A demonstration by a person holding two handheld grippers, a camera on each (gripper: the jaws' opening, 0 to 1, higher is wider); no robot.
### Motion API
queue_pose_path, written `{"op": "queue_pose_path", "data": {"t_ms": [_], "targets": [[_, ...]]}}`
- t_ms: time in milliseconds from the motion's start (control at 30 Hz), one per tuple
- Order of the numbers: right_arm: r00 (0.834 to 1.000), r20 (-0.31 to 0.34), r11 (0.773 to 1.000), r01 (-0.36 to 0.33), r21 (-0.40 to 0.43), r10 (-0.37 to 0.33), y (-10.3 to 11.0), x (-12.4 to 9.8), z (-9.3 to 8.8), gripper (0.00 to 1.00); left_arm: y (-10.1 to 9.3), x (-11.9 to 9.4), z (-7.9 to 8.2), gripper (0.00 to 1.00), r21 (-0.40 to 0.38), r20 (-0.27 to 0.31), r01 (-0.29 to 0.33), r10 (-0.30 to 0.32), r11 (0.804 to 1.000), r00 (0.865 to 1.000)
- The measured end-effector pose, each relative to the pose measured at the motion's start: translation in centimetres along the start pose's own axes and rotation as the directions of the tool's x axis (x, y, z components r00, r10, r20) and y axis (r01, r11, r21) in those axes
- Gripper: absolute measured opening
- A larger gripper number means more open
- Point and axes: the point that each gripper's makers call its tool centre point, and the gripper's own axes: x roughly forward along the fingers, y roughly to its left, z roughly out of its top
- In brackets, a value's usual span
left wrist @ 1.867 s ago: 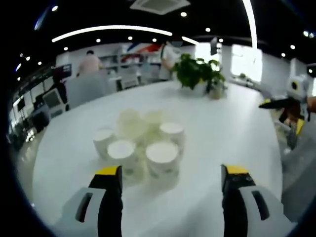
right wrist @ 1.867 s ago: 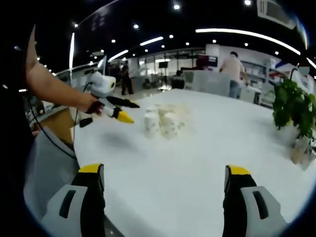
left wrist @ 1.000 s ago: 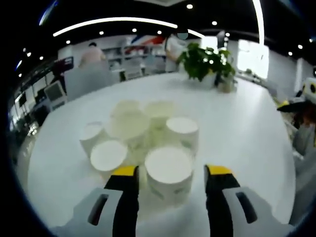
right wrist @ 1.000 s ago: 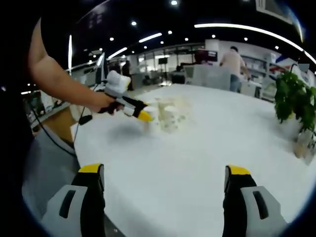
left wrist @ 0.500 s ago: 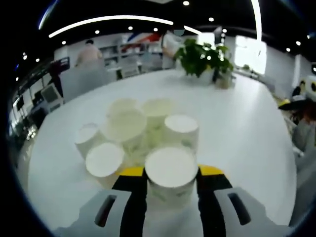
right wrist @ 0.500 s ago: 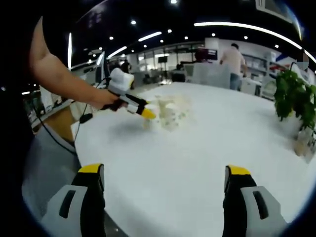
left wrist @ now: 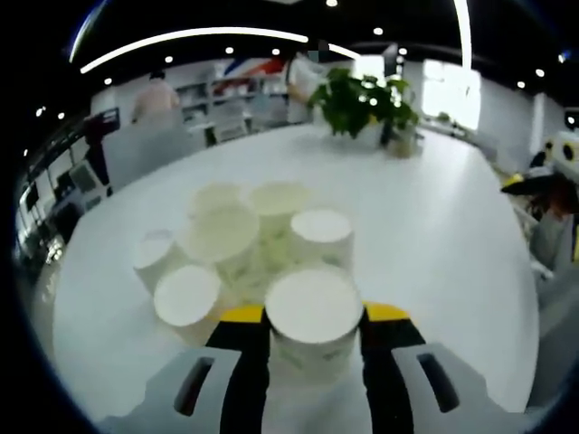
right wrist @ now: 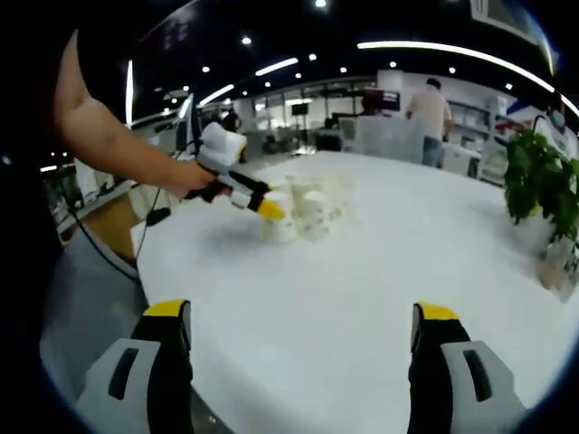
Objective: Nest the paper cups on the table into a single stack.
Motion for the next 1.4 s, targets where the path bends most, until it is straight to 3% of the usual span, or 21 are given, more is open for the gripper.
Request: {"op": "queue_pose_path", "data": {"t_ms": [333,800,933,1133,1300,1400], "targets": [[1.000,0.005,1.000,0.003,-0.012,-0.003,0.2,-0.2,0.1,1.00,0.0,-0.6,0.0,0.37,0.001,-0.009,0.017,-0.017,1.000,1.000],[0.999,0.033,0.998,-0.001,-0.059,0.003,0.0,0.0,1.0,1.00,-0.3,-2.3,1.2,0.37,0.072,-0.027,0.041,-0.040,0.997,0.999],[0.998,0.059,1.000,0.001,-0.020,0.001,-0.4,-0.1,1.6,1.00,-0.6,-2.9,1.9,0.37,0.096,-0.038,0.048,-0.045,0.994,0.998],[0.998,0.057,0.999,-0.008,-0.043,0.011,-0.4,-0.5,1.7,0.98,-1.2,-4.0,3.9,0.37,0.123,-0.032,0.073,-0.069,0.990,0.997],[0.998,0.067,0.999,-0.004,-0.048,0.007,-0.3,-0.7,2.1,0.98,-1.0,-4.8,4.6,0.37,0.112,-0.040,0.081,-0.077,0.990,0.996],[0.997,0.077,0.999,0.009,-0.042,-0.006,-0.3,-0.8,2.2,0.98,-1.5,-5.2,5.0,0.37,0.144,-0.040,0.099,-0.094,0.985,0.995]]}}
